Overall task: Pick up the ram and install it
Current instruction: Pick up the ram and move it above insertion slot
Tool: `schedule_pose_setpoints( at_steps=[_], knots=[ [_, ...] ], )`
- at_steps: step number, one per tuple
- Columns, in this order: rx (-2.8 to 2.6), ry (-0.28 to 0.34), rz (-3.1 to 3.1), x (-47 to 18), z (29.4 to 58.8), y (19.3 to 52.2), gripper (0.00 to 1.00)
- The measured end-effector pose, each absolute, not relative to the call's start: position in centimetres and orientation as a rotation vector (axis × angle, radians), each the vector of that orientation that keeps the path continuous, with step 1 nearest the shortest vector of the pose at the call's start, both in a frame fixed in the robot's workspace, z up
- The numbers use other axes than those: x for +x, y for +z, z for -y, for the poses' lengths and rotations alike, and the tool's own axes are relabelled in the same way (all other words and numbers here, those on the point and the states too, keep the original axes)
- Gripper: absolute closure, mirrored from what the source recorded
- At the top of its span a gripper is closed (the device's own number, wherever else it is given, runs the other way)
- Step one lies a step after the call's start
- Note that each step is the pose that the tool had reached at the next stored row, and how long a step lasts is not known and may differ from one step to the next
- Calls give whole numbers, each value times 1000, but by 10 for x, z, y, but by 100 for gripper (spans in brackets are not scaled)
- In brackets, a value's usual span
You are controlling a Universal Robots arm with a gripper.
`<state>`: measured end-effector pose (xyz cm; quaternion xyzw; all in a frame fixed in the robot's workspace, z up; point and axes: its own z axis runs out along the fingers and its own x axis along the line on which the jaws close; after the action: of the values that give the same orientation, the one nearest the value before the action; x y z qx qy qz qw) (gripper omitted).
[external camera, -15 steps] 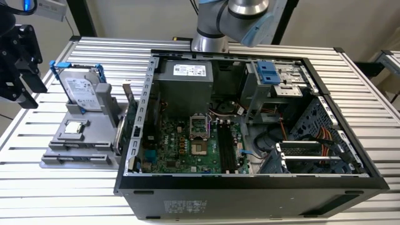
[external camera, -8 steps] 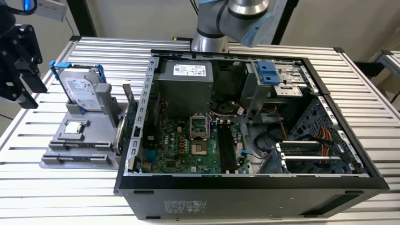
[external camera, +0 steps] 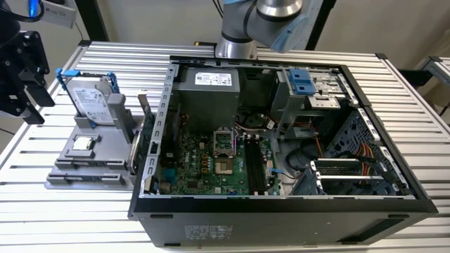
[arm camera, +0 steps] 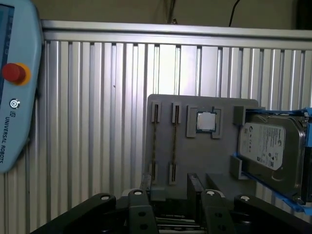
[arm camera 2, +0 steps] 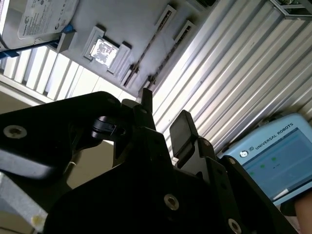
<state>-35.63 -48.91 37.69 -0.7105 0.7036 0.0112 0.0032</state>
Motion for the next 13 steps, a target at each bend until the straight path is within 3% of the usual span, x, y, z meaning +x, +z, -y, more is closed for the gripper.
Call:
schedule_pose_setpoints(
  at_steps=[13],
  knots=[
    [-2219, 32, -2217, -356, 489, 372, 0]
  ],
)
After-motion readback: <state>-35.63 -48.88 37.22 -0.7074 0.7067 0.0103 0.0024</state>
